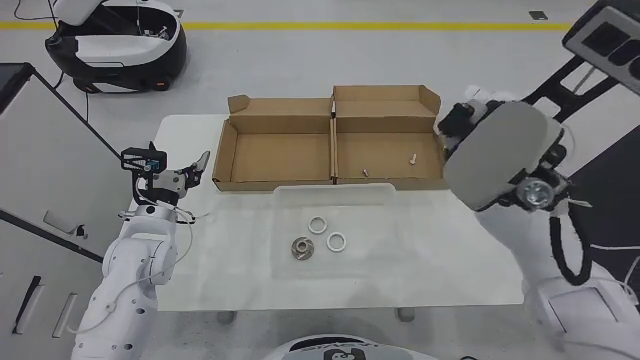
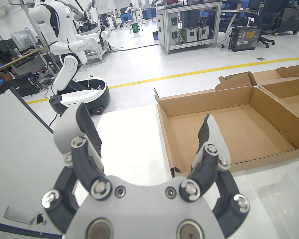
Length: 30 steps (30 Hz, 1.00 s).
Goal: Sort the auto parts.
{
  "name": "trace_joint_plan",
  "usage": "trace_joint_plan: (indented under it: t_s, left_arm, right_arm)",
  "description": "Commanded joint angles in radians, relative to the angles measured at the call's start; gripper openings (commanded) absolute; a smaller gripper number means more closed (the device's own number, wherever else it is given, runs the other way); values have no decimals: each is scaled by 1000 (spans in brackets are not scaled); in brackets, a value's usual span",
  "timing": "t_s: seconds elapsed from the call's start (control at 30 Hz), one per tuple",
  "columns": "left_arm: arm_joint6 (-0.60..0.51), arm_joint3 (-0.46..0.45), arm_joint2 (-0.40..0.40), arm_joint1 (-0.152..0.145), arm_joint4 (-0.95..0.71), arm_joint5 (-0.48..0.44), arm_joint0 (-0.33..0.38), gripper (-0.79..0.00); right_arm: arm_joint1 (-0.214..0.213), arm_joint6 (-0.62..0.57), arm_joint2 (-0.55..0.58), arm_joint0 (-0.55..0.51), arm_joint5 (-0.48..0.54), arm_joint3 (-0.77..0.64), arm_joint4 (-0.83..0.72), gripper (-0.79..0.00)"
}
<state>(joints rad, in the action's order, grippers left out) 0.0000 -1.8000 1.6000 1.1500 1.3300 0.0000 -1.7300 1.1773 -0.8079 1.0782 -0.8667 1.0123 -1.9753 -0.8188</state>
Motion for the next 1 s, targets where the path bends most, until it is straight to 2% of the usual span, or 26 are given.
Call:
trace_joint_plan:
  t_s: [0.0,0.2,0.33,0.63,0.97]
  left_arm:
    - [0,0,0,0,0,0,0,0]
    - [0,0,0,0,0,0,0,0]
    - [0,0,0,0,0,0,0,0]
    - [0,0,0,0,0,0,0,0]
    - [0,0,0,0,0,0,0,0]
  right_arm:
    - [8,0,4,-4,0,2,13,-785]
    - [15,0,-32,2,0,38,127,-785]
    - [12,0,-52,8,0,46,144,-785]
    - [25,0,-19,-15,0,14,74,-785]
    - [25,0,-19,-15,0,14,74,-785]
